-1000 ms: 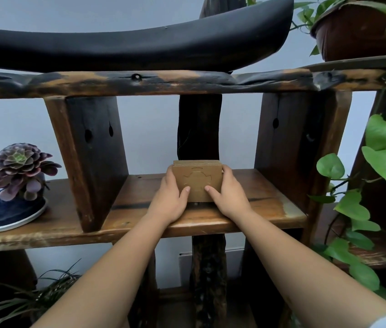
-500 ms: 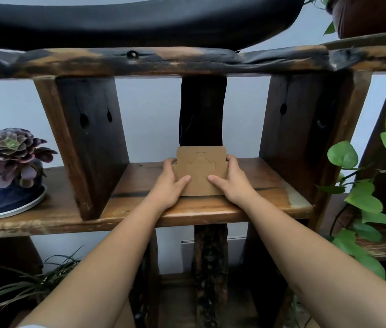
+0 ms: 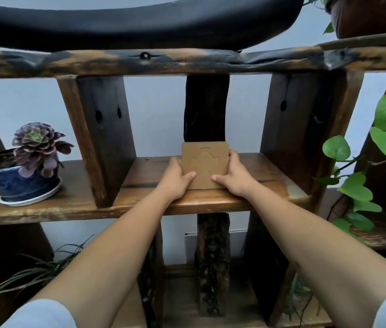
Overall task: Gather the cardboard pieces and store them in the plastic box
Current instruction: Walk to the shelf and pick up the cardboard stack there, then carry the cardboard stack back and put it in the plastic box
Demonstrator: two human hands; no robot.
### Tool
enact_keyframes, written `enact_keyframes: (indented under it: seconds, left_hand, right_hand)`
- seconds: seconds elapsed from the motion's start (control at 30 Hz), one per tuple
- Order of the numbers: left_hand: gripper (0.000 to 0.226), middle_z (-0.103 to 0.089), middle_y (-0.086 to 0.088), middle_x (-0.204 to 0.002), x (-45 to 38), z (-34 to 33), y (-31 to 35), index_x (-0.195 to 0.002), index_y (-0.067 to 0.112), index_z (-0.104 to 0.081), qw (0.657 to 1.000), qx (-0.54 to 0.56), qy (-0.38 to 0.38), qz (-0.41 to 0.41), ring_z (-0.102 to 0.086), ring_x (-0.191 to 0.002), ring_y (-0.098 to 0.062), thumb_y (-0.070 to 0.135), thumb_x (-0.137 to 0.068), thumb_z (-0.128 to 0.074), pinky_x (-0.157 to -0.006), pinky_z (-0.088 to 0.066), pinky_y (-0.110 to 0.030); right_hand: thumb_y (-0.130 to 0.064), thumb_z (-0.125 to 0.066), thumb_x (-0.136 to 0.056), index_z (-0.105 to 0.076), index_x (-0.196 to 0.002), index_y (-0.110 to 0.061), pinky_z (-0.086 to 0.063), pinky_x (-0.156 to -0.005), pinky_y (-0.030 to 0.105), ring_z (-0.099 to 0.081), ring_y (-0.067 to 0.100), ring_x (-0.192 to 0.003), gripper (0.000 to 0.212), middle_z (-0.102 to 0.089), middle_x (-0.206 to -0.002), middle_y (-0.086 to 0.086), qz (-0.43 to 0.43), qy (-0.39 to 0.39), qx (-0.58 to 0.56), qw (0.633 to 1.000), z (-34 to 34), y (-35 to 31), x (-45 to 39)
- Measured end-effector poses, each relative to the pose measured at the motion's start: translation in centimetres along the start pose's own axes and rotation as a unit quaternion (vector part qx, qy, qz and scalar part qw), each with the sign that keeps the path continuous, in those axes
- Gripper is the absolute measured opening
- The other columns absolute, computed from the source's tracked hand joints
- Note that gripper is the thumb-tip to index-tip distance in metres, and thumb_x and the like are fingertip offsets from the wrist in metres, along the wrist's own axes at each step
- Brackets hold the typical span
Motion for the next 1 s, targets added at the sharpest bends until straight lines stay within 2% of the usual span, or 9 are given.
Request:
enact_keyframes:
  seconds: [0.17,0.27,0.33,0.4,0.53,0.6,0.7,0.87,1.0]
  left_hand:
    - [0.043,-0.054,0.003,-0.113,3.9,2.0,0.4,-0.115,0.016,-0.041,0.999,-0.024,0.016,-0.017,-0.051,-0.100,-0.015,0.035,-0.086,-0.066,-0.077,-0.038,-0.026]
    - [0.048,-0.052,0.007,-0.113,6.8,3.3,1.3,-0.123,0.017,-0.041,0.999,-0.005,0.018,-0.031,-0.050,-0.101,-0.011,0.035,-0.086,-0.066,-0.079,-0.039,-0.027]
    - [0.048,-0.052,0.009,-0.112,8.8,4.1,1.9,-0.124,0.020,-0.042,0.999,0.007,0.015,-0.039,-0.051,-0.100,-0.010,0.035,-0.086,-0.067,-0.078,-0.042,-0.026]
    - [0.043,-0.054,0.014,-0.106,10.9,4.9,2.5,-0.117,0.024,-0.044,0.999,0.028,0.011,-0.041,-0.054,-0.094,-0.002,0.034,-0.084,-0.070,-0.070,-0.043,-0.020]
    - [0.036,-0.062,0.014,-0.103,14.1,4.9,2.0,-0.104,0.031,-0.049,0.995,0.096,-0.026,-0.016,-0.061,-0.088,0.000,0.035,-0.079,-0.075,-0.061,-0.048,-0.014]
    - [0.037,-0.064,0.012,-0.105,15.7,4.2,1.3,-0.103,0.033,-0.050,0.990,0.134,-0.038,-0.008,-0.064,-0.089,0.001,0.033,-0.077,-0.077,-0.064,-0.050,-0.013]
    - [0.045,-0.066,0.008,-0.110,17.8,2.6,0.1,-0.110,0.034,-0.052,0.977,0.204,-0.059,0.018,-0.065,-0.097,-0.006,0.028,-0.074,-0.080,-0.075,-0.053,-0.022]
    - [0.046,-0.070,0.008,-0.109,19.9,1.1,-1.0,-0.116,0.029,-0.059,0.971,0.228,-0.056,0.043,-0.066,-0.100,-0.010,0.023,-0.076,-0.079,-0.083,-0.054,-0.030]
    - [0.044,-0.070,0.005,-0.110,21.5,0.3,-1.9,-0.117,0.026,-0.059,0.970,0.226,-0.059,0.061,-0.065,-0.103,-0.014,0.024,-0.077,-0.078,-0.089,-0.054,-0.037]
  right_hand:
    - [-0.028,-0.076,-0.081,-0.019,-0.141,-0.026,-0.037,-0.088,0.024,-0.047,0.012,-0.109,0.083,-0.044,-0.122,-0.008,0.018,-0.008,-0.011,1.000,-0.2,-1.2,3.6]
    - [-0.028,-0.076,-0.081,-0.026,-0.136,-0.029,-0.044,-0.079,0.018,-0.051,0.008,-0.109,0.075,-0.048,-0.119,-0.014,0.018,-0.010,-0.075,0.997,-0.2,-2.1,6.2]
    - [-0.027,-0.077,-0.078,-0.033,-0.129,-0.032,-0.050,-0.085,0.027,-0.053,0.010,-0.109,0.068,-0.051,-0.119,-0.012,0.003,0.001,-0.122,0.993,-0.4,-2.4,7.9]
    - [-0.024,-0.078,-0.077,-0.043,-0.123,-0.030,-0.053,-0.091,0.037,-0.058,0.012,-0.109,0.058,-0.058,-0.121,-0.005,-0.008,0.004,-0.169,0.985,-0.7,-2.6,9.9]
    - [-0.018,-0.076,-0.078,-0.050,-0.120,-0.025,-0.053,-0.093,0.040,-0.062,0.015,-0.108,0.050,-0.064,-0.119,0.000,-0.023,-0.013,-0.223,0.974,-1.6,-2.4,13.5]
    - [-0.015,-0.075,-0.080,-0.051,-0.117,-0.025,-0.054,-0.087,0.032,-0.063,0.012,-0.105,0.046,-0.064,-0.118,0.000,-0.031,-0.018,-0.227,0.973,-1.8,-2.0,15.3]
    - [-0.011,-0.073,-0.083,-0.048,-0.121,-0.022,-0.053,-0.078,0.020,-0.063,0.006,-0.102,0.046,-0.063,-0.116,-0.004,-0.043,-0.031,-0.232,0.971,-2.0,-1.7,17.7]
    - [-0.014,-0.074,-0.082,-0.047,-0.124,-0.021,-0.052,-0.090,0.030,-0.061,0.011,-0.109,0.051,-0.062,-0.120,-0.002,-0.056,-0.052,-0.231,0.970,-2.1,-1.1,20.2]
    - [-0.020,-0.075,-0.082,-0.050,-0.114,-0.028,-0.051,-0.079,0.020,-0.062,0.006,-0.102,0.041,-0.064,-0.115,-0.006,-0.050,-0.040,-0.192,0.979,-2.4,-0.5,21.4]
Point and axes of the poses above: each hand's wrist, its own x-axis away from the middle knuckle, its own z-axis out of the back of the hand, y = z × x, the point moved 6 cm from there along -x, towards the middle knuckle
